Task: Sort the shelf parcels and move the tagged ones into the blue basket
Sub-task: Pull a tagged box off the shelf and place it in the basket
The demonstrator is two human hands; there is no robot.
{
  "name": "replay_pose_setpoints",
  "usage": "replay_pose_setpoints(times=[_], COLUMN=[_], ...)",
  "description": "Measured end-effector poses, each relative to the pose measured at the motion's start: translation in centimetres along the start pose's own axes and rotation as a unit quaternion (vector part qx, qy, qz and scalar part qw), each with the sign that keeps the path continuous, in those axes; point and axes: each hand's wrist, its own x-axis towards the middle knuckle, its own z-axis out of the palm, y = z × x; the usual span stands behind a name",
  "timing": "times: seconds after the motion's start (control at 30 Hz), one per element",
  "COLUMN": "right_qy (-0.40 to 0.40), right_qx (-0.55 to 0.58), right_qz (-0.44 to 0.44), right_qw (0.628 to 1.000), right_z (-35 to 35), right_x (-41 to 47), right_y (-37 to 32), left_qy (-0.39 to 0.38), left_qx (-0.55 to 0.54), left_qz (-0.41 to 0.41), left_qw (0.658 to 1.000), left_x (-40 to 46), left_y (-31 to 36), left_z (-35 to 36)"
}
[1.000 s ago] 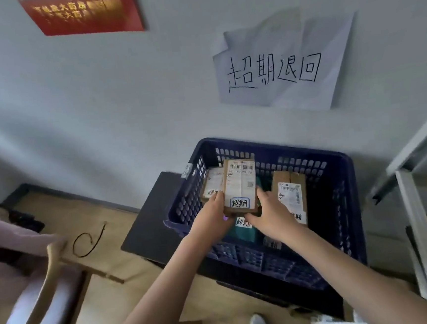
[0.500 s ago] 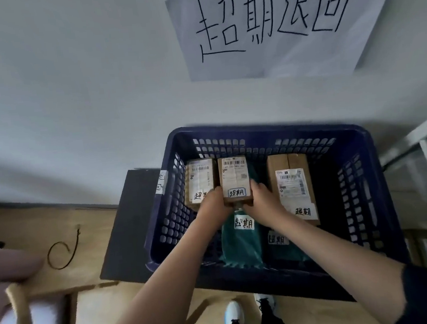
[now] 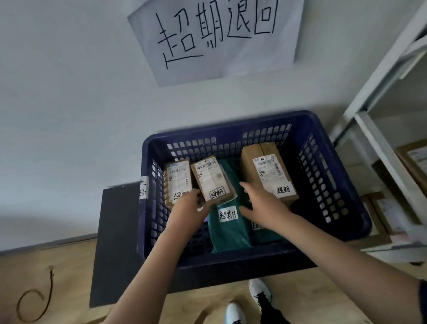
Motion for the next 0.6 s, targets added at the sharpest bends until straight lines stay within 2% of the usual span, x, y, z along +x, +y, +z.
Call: replay_pose_setpoints(times=[0.33, 0.5, 0.6], right_qy=[0.142, 0.172, 0.177], right_qx=[-0.062, -0.100, -0.109], right_qz=[-0.022, -0.021, -0.020], right_qw=[0.988, 0.980, 0.978], right_z=[-4.8, -7.3, -8.5], right_x=[-9.2, -14.7, -18.9], right_y=[1.6, 3.3, 5.2], left_qy=[0.053, 0.090, 0.104], left_qx=[0.115, 0.164, 0.190], left_qz=[0.073, 0.129, 0.136], left_qw=[0.989, 0.974, 0.967], left_x=[-8.1, -11.9, -14.6], left_y=[3.9, 8.9, 12.1], left_z=[-0.8, -0.6, 0.4])
